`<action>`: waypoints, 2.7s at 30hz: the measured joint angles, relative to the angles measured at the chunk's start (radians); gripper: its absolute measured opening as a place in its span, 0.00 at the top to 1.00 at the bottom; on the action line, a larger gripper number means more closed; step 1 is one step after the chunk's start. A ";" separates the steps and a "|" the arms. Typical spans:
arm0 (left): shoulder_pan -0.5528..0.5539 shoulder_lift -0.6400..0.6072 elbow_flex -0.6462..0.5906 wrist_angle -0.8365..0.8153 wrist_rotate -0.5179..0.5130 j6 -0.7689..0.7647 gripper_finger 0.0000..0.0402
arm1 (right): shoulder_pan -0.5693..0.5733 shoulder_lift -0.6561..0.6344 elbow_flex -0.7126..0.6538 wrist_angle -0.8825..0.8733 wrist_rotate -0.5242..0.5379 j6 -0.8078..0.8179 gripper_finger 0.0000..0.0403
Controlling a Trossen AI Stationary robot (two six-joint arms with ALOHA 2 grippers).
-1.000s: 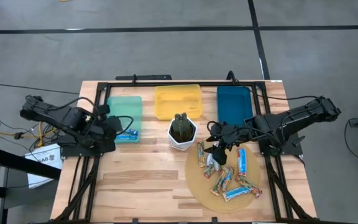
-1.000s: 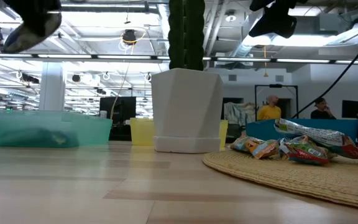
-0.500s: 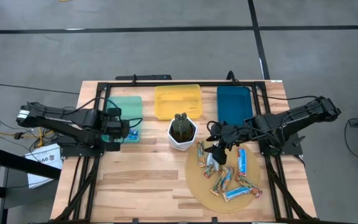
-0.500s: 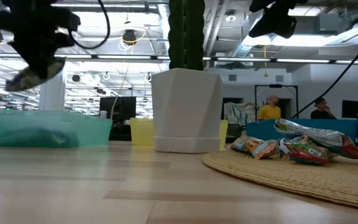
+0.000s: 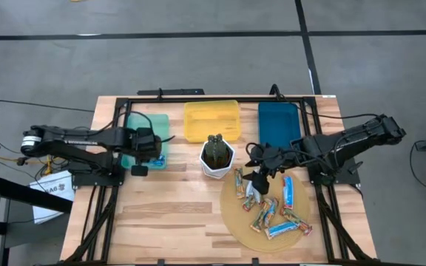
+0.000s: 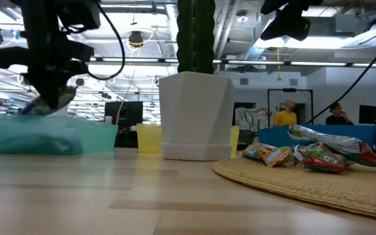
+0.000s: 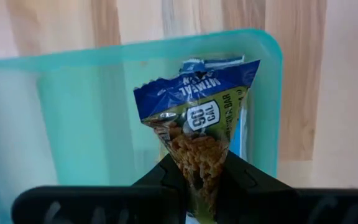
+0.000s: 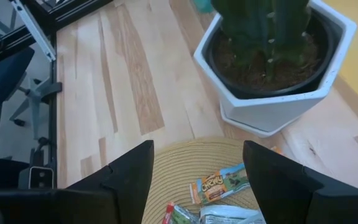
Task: Pick and place Granola Bars by type
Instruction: Put the blue granola bar into the green bin, then put the red granola bar into the yellow bin
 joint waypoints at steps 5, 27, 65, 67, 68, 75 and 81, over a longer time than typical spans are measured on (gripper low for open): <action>0.033 0.089 0.000 0.010 0.066 0.052 0.90 | -0.019 0.000 0.000 0.000 -0.003 0.000 0.41; 0.046 0.255 0.000 0.007 0.136 0.079 0.89 | -0.030 0.000 0.000 -0.001 -0.006 0.000 0.41; 0.008 -0.353 0.180 0.220 0.158 -0.348 0.64 | -0.030 0.000 0.000 -0.060 -0.008 0.000 0.41; -0.007 -0.404 0.186 0.260 0.161 -0.369 0.64 | -0.030 0.000 0.000 -0.060 -0.008 0.000 0.41; -0.014 -0.425 0.187 0.282 0.162 -0.380 0.64 | -0.030 0.000 0.000 -0.060 -0.010 0.000 0.41; -0.050 -0.566 0.187 0.356 0.177 -0.395 0.64 | -0.030 0.000 0.000 -0.060 -0.010 0.000 0.41; -0.050 -0.656 0.178 0.316 0.080 -0.630 0.64 | -0.028 0.000 0.000 -0.060 -0.010 0.000 0.41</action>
